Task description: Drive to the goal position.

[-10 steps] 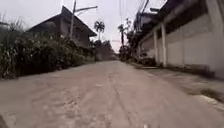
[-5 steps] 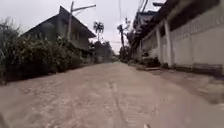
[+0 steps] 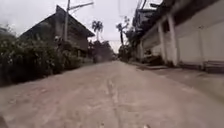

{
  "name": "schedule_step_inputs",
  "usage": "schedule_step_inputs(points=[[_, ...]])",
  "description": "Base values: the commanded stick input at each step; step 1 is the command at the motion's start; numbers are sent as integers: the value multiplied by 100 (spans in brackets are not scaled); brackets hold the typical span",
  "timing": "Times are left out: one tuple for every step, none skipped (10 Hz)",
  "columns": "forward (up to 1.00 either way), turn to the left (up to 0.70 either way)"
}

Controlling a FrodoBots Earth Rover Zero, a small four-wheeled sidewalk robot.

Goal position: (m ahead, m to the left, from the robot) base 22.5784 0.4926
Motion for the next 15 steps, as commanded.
schedule_step_inputs(points=[[100, 2], [100, 2], [100, 2], [100, 2], [100, 2], [100, 2], [100, 2], [100, 2], [100, 2], [100, 2], [100, 2], [100, 2], [100, 2], [100, 2], [100, 2]])
